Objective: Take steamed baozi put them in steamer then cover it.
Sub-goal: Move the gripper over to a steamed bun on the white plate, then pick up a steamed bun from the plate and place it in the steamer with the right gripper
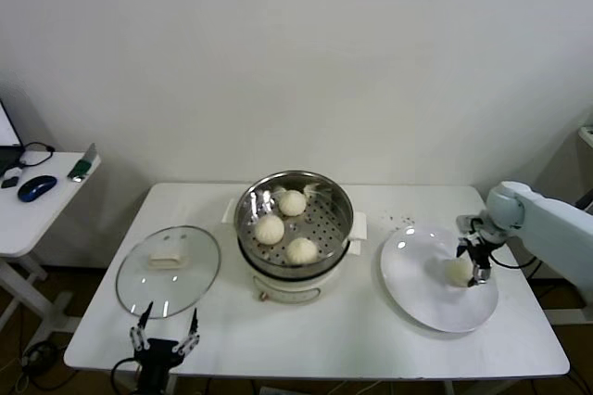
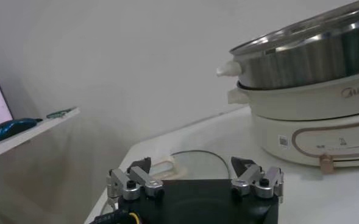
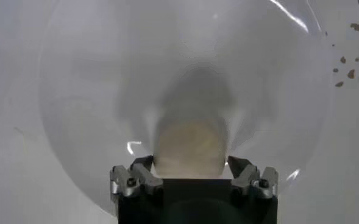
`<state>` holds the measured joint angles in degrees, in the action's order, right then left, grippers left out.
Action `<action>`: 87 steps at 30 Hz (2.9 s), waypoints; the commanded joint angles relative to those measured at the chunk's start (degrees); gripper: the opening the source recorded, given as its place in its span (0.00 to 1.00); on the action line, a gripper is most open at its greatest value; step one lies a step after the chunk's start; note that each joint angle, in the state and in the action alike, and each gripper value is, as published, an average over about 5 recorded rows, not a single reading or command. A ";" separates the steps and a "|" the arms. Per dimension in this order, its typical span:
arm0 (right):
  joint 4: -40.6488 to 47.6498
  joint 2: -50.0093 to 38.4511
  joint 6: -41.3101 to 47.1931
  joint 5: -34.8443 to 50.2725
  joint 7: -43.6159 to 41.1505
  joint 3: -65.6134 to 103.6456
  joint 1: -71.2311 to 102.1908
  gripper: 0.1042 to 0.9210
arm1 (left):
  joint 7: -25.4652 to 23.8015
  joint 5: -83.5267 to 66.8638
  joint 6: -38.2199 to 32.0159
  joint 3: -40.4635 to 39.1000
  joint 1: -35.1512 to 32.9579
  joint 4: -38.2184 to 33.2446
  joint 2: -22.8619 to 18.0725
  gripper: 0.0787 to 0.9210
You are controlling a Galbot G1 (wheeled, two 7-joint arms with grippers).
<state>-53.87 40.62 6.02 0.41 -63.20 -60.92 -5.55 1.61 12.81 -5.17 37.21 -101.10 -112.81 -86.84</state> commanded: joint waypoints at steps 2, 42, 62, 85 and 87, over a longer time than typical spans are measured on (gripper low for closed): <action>1.15 0.85 -0.29 -0.33 -0.03 0.57 0.55 0.78 | 0.00 0.05 -0.02 0.02 -0.03 -0.07 -0.05 0.88; -10.36 32.54 13.02 61.30 11.66 -41.18 -48.37 0.70 | -0.38 -3.11 -0.34 -5.76 -2.82 -5.33 1.57 0.88; -10.63 35.76 15.28 55.76 15.60 -42.87 -37.26 0.70 | 0.85 -4.51 -0.34 -4.95 -3.42 -5.22 2.91 0.88; -9.49 33.89 15.83 52.82 15.72 -41.29 -34.64 0.84 | 0.81 -4.11 0.05 -5.11 -1.28 -3.38 2.48 0.88; -10.03 33.36 15.82 53.20 15.39 -41.07 -35.47 0.87 | 0.81 -4.09 0.08 -5.09 -1.23 -3.42 2.52 0.88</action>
<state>-63.37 74.54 21.50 53.53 -47.89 -102.45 -40.35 2.40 8.65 -5.17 32.12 -102.53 -116.25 -84.38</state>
